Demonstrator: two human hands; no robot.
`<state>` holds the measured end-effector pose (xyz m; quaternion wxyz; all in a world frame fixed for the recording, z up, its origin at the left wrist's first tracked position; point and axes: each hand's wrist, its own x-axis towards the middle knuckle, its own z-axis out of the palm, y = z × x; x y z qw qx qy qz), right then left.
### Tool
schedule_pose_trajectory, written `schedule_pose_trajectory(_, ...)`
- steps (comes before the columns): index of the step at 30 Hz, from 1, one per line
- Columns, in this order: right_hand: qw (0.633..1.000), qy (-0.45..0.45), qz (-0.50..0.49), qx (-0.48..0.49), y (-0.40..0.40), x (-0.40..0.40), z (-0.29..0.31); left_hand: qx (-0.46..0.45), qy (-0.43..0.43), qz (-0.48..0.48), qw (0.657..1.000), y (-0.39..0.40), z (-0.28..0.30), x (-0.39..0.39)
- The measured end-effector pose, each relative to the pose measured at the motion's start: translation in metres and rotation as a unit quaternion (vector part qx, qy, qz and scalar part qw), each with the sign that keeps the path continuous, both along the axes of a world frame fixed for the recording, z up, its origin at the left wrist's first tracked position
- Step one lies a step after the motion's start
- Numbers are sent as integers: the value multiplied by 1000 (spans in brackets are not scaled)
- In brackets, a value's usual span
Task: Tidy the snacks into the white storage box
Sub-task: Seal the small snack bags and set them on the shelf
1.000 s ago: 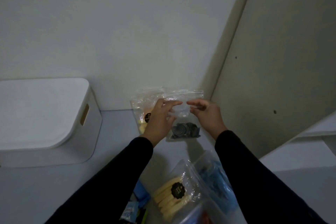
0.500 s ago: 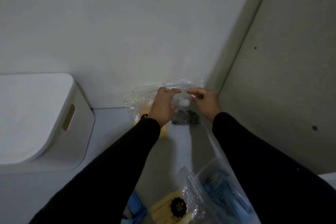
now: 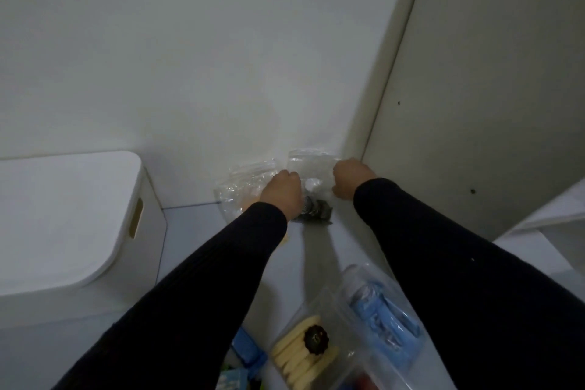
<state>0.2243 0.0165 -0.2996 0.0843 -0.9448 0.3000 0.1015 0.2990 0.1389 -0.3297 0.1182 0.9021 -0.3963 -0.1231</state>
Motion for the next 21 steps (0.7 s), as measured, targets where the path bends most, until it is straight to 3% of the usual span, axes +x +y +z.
schedule_pose_trajectory(5,999,15,-3,-35,43,-26,16,70,-22,-43,996,26,25,-28)
schedule_pose_trajectory(14,991,25,-124,32,115,-117,-5,88,-36,-176,980,66,9,-82)
schedule_pose_trajectory(18,978,3,-198,70,132,-157,-42,88,14,-198,976,76,-26,-106)
schedule_pose_trajectory(21,969,-4,-227,96,140,-176,-62,67,116,-166,977,84,-50,-115)
